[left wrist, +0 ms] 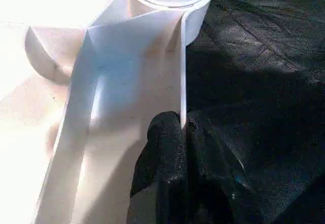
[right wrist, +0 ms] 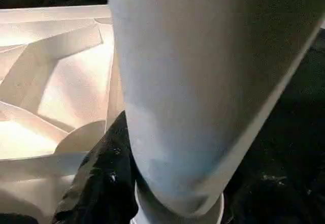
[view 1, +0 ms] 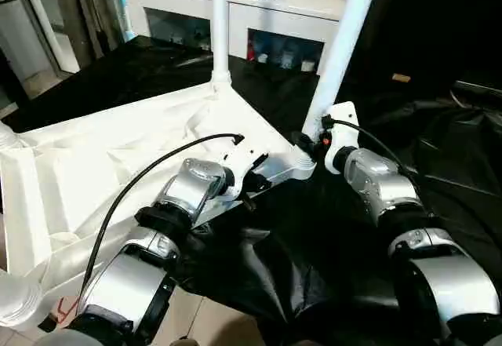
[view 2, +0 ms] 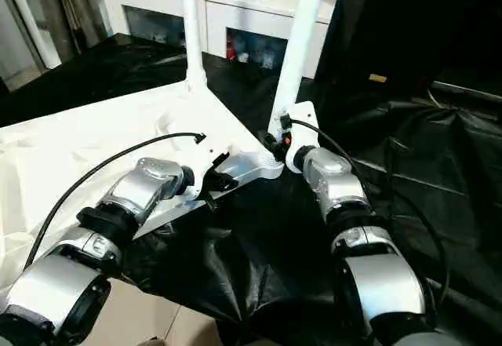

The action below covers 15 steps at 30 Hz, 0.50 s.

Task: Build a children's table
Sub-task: Rotate leg to tighten

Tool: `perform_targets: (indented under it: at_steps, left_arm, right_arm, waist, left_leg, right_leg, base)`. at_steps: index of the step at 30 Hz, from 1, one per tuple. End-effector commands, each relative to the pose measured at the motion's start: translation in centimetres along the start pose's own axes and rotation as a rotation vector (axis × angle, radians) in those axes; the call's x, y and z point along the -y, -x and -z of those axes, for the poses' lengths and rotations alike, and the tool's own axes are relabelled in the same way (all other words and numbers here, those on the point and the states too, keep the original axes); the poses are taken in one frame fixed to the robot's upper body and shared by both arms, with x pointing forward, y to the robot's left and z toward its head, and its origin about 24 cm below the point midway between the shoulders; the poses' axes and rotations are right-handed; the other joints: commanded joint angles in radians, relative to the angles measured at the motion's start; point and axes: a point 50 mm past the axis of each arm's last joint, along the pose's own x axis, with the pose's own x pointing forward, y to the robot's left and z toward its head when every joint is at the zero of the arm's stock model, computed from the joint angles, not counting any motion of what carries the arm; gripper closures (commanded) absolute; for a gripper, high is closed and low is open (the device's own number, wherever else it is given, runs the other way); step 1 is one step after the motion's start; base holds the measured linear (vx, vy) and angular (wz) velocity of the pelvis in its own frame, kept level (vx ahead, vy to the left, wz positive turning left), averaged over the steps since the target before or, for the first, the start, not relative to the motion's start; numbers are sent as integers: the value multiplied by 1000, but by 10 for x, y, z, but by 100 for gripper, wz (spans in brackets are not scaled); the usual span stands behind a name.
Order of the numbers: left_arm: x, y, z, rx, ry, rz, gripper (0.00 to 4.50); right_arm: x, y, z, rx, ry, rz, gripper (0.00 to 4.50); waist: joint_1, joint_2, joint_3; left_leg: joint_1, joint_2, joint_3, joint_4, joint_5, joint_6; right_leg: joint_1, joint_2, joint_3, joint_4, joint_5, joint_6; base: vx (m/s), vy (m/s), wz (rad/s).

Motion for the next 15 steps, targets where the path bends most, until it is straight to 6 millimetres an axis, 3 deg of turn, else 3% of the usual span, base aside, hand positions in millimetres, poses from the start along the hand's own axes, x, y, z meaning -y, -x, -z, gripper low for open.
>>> perform_targets:
  at_steps: [1, 3, 5, 8, 9, 15]
  left_arm:
    - [3, 1, -34, 107, -59, 9, 450]
    - [3, 1, -34, 107, -59, 4, 450]
    - [2, 2, -34, 106, -61, 2, 450]
    - [2, 2, -32, 104, -66, 1, 450]
    - [1, 2, -32, 104, -68, 1, 450]
    - [0, 6, -32, 121, -80, 13, 450]
  right_arm:
    - [-24, 2, 67, -273, -90, -79, 264]
    - [-25, 1, 66, -269, -93, -83, 264]
    - [-25, 1, 65, -257, -104, -92, 208]
    - [-25, 0, 62, -245, -108, -103, 186]
    - [-25, 0, 61, -239, -105, -106, 160]
    - [-24, -1, 51, -193, -93, -135, 127]
  waist:
    - [-2, 10, -47]
    - [-2, 10, -46]
    - [-3, 10, -46]
    - [-3, 8, -44]
    - [-3, 8, -46]
    - [-3, 12, -46]
  left_leg:
    - [8, 22, -7, -71, -326, -5]
    - [9, 23, -8, -72, -333, -6]
    - [8, 23, -7, -73, -336, -6]
    - [9, 22, -6, -72, -341, -6]
    - [4, 22, -8, -73, -326, -4]
    - [5, 24, -6, -74, -317, 2]
  right_leg:
    - [33, -81, 45, -95, -327, -171]
    - [32, -80, 45, -96, -329, -169]
    - [31, -81, 46, -96, -332, -168]
    - [28, -82, 47, -100, -335, -173]
    - [34, -81, 45, -94, -326, -172]
    - [32, -82, 47, -96, -314, -176]
  base:
    - [0, 0, 0]
    - [0, 0, 0]
    - [0, 0, 0]
    - [0, 0, 0]
    - [0, 0, 0]
    - [0, 0, 0]
